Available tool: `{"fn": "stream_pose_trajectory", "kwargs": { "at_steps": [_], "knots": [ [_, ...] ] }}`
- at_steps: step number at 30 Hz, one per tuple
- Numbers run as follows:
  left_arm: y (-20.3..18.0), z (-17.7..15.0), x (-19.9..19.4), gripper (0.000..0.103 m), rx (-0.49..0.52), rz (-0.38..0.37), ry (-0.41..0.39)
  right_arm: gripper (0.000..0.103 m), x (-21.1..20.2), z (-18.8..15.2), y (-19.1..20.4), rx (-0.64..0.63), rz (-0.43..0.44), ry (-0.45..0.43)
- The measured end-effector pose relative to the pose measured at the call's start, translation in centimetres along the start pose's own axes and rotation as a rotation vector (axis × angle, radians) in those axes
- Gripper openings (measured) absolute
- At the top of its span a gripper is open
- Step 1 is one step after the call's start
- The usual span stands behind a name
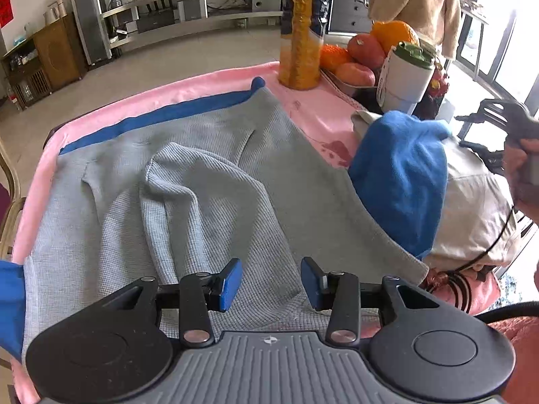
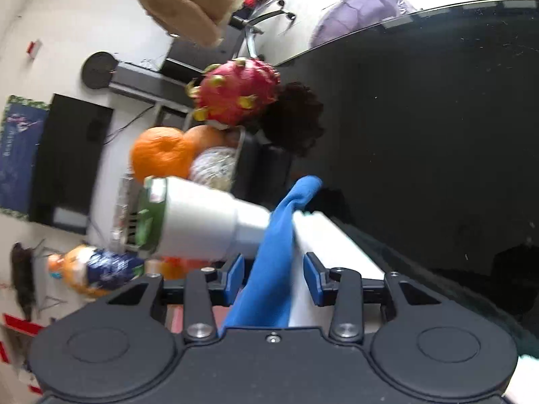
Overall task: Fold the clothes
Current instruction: 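Grasp the blue sleeve beside the white cup with the right gripper, then lay the blue sleeve across the grey body and open the right gripper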
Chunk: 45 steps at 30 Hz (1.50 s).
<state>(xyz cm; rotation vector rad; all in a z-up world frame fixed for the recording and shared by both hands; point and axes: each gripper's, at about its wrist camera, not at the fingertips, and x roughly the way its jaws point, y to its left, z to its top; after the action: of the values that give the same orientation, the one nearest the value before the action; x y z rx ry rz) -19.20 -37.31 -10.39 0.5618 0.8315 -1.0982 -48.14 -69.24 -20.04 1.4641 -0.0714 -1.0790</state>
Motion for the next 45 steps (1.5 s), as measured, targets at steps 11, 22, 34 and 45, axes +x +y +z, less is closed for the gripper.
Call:
{"fn": "stream_pose_trajectory", "kwargs": {
  "at_steps": [11,22,34,45],
  "knots": [
    [2.1,-0.9,1.1,0.042,-0.105,-0.012,0.058,0.007,1.4,0.2,0.6,-0.017,0.029,-0.061],
    [5.0,-3.1,-1.8,0.041,-0.161,-0.052,0.014,0.004,-6.3,-5.0,7.9,-0.266,0.136,-0.268],
    [16.5,-8.6,-10.3,0.041,-0.267,0.072,-0.189,0.004,-13.6,-25.1,19.8,-0.752,0.206,-0.182],
    [27.0,-15.9,-11.4,0.040,-0.608,0.155,-0.205,0.020,-8.4,-45.4,22.9,-1.012,0.136,0.238]
  ]
}}
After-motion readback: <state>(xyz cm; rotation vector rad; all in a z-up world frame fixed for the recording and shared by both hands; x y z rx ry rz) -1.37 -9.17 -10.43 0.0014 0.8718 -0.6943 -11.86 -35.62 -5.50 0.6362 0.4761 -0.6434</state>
